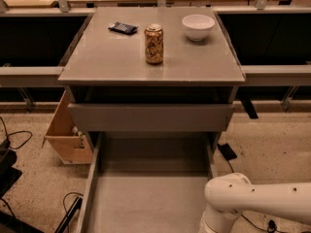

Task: Open middle drawer

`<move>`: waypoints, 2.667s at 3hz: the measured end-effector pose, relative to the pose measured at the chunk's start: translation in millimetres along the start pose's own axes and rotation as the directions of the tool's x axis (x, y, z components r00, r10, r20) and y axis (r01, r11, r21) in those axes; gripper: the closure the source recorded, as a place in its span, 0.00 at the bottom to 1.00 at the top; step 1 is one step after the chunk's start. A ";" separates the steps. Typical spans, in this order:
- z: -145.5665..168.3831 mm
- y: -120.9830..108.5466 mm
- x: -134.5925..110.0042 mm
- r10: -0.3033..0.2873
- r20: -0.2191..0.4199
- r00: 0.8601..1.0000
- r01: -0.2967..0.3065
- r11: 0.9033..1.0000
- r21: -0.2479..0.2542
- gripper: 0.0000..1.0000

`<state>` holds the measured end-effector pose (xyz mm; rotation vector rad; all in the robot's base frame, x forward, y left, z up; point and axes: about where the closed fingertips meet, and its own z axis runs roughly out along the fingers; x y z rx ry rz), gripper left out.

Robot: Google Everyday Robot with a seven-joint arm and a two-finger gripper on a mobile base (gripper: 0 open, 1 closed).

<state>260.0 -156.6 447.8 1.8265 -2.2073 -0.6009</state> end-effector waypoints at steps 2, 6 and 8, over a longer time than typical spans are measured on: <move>0.0 0.0 0.0 0.000 0.000 1.000 0.000 1.000 0.000 0.50; -168.9 4.6 -7.3 0.075 -0.103 0.992 -0.058 0.986 0.159 0.00; -350.9 38.3 12.9 0.270 -0.042 0.962 -0.233 0.890 0.392 0.00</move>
Offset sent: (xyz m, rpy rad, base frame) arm 0.0000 0.0000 0.0000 0.0000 0.0000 0.0000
